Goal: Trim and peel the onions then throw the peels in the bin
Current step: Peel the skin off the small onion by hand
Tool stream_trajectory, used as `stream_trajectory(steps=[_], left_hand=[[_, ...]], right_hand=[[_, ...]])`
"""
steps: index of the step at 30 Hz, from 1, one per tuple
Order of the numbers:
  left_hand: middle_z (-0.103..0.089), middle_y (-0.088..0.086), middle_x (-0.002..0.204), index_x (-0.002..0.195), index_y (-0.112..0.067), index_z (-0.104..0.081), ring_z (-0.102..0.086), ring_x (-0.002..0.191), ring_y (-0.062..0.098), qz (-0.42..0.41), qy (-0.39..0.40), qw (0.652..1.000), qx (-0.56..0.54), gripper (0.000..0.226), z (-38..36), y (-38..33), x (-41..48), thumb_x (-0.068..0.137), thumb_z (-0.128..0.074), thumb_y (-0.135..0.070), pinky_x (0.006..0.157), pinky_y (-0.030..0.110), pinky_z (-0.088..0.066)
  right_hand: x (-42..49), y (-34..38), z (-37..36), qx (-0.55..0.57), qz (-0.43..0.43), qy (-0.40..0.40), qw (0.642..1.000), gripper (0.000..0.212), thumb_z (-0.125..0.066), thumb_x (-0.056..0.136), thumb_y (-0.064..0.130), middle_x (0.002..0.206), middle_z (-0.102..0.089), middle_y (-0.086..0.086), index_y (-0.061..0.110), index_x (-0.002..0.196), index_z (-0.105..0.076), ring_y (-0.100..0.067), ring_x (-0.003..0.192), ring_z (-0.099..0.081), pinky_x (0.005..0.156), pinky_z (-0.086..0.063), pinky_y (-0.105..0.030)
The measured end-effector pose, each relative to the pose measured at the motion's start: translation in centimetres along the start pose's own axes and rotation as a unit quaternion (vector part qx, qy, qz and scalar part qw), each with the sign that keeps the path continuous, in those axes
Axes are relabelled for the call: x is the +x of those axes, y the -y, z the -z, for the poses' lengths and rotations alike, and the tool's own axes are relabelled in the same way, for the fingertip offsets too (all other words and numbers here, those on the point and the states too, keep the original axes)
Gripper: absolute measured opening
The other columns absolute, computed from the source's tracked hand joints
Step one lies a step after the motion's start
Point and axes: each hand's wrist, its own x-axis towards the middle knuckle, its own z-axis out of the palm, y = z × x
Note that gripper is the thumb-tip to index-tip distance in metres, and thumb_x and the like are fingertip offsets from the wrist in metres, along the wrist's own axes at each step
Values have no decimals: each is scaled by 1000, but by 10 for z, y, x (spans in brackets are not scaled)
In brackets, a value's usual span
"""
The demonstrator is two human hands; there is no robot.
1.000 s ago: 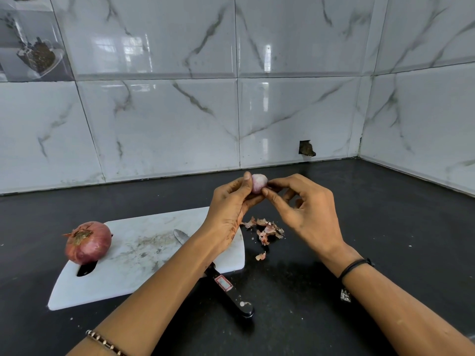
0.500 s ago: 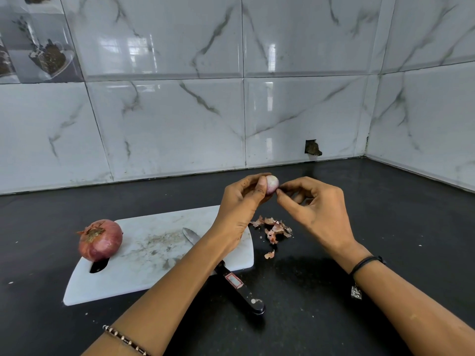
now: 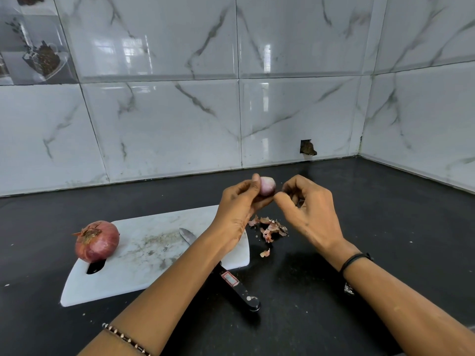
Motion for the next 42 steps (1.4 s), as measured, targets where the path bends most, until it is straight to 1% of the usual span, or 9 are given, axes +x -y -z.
stream_trajectory(steps=[2, 4, 9, 15, 21, 25, 30, 36, 42], left_hand=[[-75, 22, 99, 103, 8, -68, -76, 92, 25, 24, -4, 998, -62, 32, 0, -5, -1, 104, -53, -21, 89, 32, -61], [-74, 27, 103, 104, 10, -68, -76, 94, 28, 33, -7, 996, -83, 37, 0, -8, -2, 103, -55, -24, 88, 33, -61], [-74, 27, 106, 104, 9, -71, -75, 100, 31, 26, -9, 998, -49, 40, 1, -9, -4, 100, -60, -29, 91, 34, -60], [-76, 23, 104, 106, 10, -72, -75, 101, 29, 12, -9, 1000, -21, 38, 0, -9, -8, 98, -65, -26, 89, 31, -61], [-76, 23, 104, 105, 14, -71, -75, 101, 29, 18, -26, 1000, -1, 40, -1, -8, -9, 94, -69, -24, 82, 28, -62], [-76, 23, 100, 100, 11, -72, -76, 98, 29, 23, -18, 999, 24, 36, 0, -9, -10, 94, -70, -24, 87, 30, -61], [-76, 24, 101, 106, 10, -72, -76, 97, 29, 24, -17, 1000, -10, 37, -4, -12, -11, 95, -69, -24, 83, 26, -61], [-76, 24, 99, 104, 9, -72, -77, 94, 28, 30, -11, 999, -26, 34, -5, -13, -13, 96, -66, -24, 79, 23, -61], [-76, 23, 103, 107, 9, -72, -76, 98, 29, 26, -8, 1000, -13, 36, -2, -13, -12, 96, -66, -25, 84, 26, -61]], right_hand=[[1, -2, 0, -14, 10, -11, 1000, 25, -60, 92, 34, 66, -55, 3, 17, 74, -57, -14, 62, -51, 55, -40, -23], [2, -2, 0, -16, 30, -15, 999, 24, -63, 97, 30, 69, -57, 2, 15, 79, -57, -16, 64, -53, 57, -42, -23], [2, 0, 1, -4, 79, -22, 997, 5, -67, 97, 19, 88, -65, 8, 15, 99, -68, -11, 76, -61, 63, -45, -14], [3, -3, 0, -30, 105, -34, 993, 14, -69, 96, 25, 85, -68, 6, 12, 95, -75, -5, 75, -61, 65, -44, -10], [3, -4, 2, -55, 128, -10, 990, 34, -64, 95, 44, 85, -68, 6, 13, 98, -77, -9, 68, -62, 61, -52, -25], [3, -8, 0, -82, 119, -14, 989, 26, -66, 94, 35, 83, -67, 3, 10, 94, -75, -12, 66, -61, 61, -54, -32], [4, -6, -1, -50, 88, -32, 994, 11, -71, 94, 18, 81, -67, 3, 8, 91, -75, -9, 69, -60, 64, -48, -17], [4, -3, 1, -36, 92, -40, 994, 19, -63, 100, 17, 77, -66, 1, 9, 87, -75, -10, 66, -60, 60, -47, -21], [3, -1, 2, -22, 94, -35, 995, 11, -65, 98, 14, 83, -67, 4, 11, 92, -73, -8, 72, -61, 65, -45, -11]])
